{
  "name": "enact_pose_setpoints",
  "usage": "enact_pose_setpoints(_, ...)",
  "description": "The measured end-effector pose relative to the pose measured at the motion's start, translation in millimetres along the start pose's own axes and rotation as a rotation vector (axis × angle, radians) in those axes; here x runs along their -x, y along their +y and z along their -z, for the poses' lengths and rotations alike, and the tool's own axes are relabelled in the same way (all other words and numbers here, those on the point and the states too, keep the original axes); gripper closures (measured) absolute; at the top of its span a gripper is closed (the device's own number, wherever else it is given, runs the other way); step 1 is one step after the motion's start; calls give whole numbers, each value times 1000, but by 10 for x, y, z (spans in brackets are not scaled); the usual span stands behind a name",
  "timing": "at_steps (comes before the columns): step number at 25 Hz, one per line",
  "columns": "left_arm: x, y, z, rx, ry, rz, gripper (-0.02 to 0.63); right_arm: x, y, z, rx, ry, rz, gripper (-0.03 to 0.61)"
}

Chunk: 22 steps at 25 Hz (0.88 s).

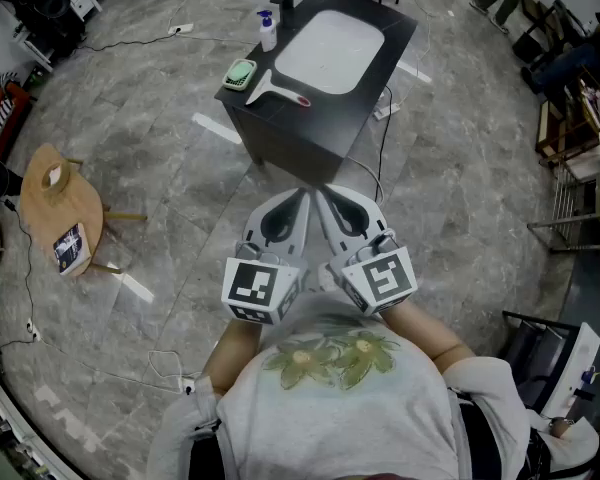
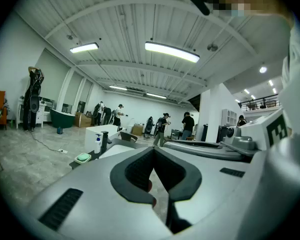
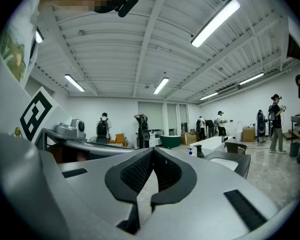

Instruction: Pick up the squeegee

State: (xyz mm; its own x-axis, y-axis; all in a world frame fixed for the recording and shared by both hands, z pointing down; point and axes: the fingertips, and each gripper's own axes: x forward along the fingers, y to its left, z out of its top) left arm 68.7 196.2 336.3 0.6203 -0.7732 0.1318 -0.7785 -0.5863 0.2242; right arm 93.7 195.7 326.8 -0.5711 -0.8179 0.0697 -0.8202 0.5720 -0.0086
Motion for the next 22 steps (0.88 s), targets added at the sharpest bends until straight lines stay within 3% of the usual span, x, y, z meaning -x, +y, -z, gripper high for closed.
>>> enact_pose_setpoints(12, 142, 235, -67, 2, -18, 11, 604, -255, 253, -39, -3, 3, -22, 555)
enact_pose_setpoints(22, 394, 557, 138, 12, 14, 43, 604, -415, 621, 165, 2, 17, -16, 554)
